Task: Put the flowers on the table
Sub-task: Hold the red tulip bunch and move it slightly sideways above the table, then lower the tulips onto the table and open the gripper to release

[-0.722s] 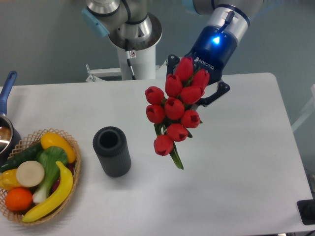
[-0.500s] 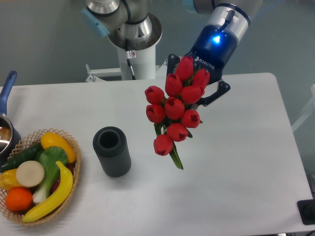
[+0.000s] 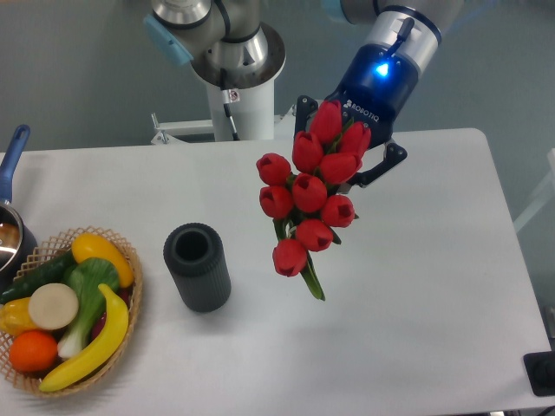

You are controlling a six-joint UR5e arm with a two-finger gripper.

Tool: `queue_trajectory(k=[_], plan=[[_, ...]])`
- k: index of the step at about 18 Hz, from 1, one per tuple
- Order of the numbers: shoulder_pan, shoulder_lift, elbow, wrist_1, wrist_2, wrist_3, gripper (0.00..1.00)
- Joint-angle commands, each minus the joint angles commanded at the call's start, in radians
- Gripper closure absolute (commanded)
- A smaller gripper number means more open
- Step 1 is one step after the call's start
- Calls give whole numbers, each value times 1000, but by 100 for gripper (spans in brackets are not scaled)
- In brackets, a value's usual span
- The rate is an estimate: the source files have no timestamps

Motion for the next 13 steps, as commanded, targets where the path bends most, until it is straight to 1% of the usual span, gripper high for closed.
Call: queue_trajectory(k=[8, 9, 11, 13], plan=[[-15, -2, 35, 2, 169, -15, 60], [-15, -2, 34, 5, 195, -8, 58], [-23, 0, 29, 5, 279, 8, 58], [-50, -3, 25, 5, 350, 8, 59]])
